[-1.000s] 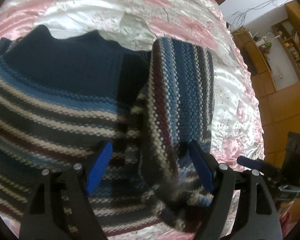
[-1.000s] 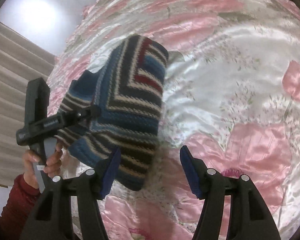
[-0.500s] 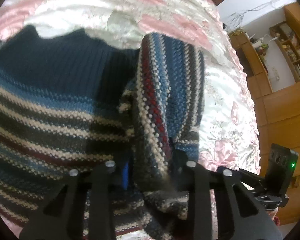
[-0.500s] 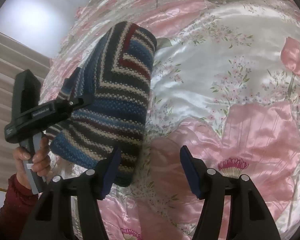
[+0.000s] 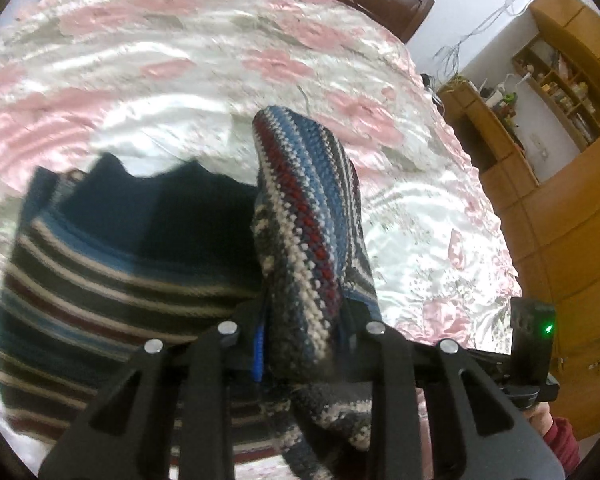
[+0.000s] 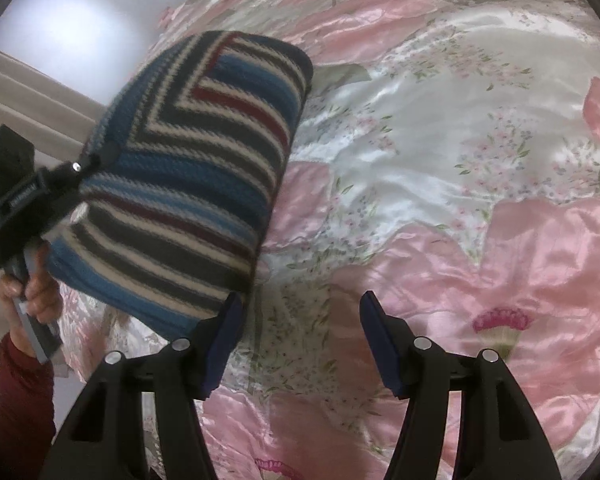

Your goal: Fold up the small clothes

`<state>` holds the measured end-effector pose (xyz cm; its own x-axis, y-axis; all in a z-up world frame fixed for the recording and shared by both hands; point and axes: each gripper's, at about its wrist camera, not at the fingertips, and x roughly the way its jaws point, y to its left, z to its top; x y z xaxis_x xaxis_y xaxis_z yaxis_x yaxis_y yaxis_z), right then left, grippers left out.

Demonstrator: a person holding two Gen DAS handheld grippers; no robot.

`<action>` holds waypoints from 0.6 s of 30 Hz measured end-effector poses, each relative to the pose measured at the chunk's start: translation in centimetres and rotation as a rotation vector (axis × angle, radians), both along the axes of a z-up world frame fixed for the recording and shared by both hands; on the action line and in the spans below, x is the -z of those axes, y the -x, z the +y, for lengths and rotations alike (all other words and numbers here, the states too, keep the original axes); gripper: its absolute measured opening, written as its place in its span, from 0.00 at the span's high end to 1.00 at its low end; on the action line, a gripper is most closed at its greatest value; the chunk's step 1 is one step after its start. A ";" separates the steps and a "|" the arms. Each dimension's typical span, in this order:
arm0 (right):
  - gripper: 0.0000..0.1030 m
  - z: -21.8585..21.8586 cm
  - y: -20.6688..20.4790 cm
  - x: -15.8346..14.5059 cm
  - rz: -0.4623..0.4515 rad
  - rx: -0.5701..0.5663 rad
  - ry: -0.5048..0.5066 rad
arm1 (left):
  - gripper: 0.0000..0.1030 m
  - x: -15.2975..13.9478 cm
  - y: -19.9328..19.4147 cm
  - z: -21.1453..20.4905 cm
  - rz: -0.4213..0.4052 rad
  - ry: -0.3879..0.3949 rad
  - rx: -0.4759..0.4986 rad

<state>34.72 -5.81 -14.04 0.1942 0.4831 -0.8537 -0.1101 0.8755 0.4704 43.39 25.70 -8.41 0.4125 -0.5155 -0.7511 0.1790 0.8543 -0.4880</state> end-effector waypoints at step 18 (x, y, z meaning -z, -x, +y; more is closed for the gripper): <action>0.39 6.0 0.8 0.7 -0.026 -0.156 0.035 | 0.76 0.5 -1.8 16.1 0.099 -0.065 -0.223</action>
